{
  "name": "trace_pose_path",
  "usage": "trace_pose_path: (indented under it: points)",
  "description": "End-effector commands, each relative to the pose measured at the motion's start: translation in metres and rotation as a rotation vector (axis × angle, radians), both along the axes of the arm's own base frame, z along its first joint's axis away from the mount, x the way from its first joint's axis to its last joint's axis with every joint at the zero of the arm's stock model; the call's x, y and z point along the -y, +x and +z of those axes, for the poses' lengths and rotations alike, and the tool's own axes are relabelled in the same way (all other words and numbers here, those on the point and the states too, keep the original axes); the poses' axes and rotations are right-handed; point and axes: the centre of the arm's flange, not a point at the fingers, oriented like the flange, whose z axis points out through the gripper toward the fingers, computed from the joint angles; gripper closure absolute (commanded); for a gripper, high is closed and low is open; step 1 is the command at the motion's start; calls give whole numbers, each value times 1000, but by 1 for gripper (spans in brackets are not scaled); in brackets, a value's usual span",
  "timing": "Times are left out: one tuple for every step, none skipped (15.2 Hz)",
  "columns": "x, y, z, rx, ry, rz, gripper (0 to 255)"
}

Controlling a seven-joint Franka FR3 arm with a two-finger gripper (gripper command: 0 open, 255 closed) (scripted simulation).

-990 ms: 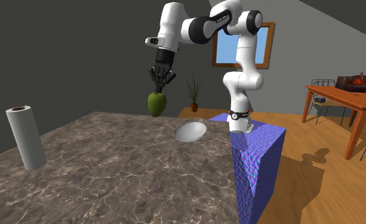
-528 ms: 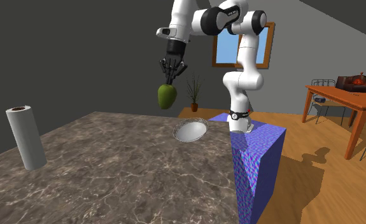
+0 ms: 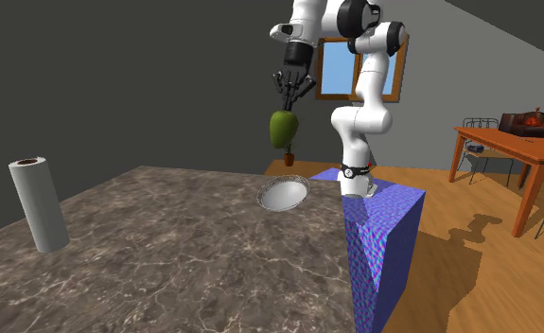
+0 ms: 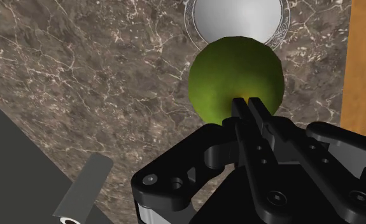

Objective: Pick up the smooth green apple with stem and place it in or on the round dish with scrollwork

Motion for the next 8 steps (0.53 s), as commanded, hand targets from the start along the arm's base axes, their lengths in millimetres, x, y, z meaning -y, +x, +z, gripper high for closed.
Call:
trace_pose_path:
  points:
    - [-9,-13,3,0,-1,-2,255]
    - [-9,-13,-2,0,-1,-2,255]
    - [-9,-13,-7,0,-1,-2,255]
    - [-9,-13,-13,0,-1,-2,255]
    - [-9,-13,-18,0,-1,-2,255]
    - [-9,-13,-23,0,-1,-2,255]
    - [-9,-13,-28,0,-1,-2,255]
    - [-9,-13,-34,0,-1,-2,255]
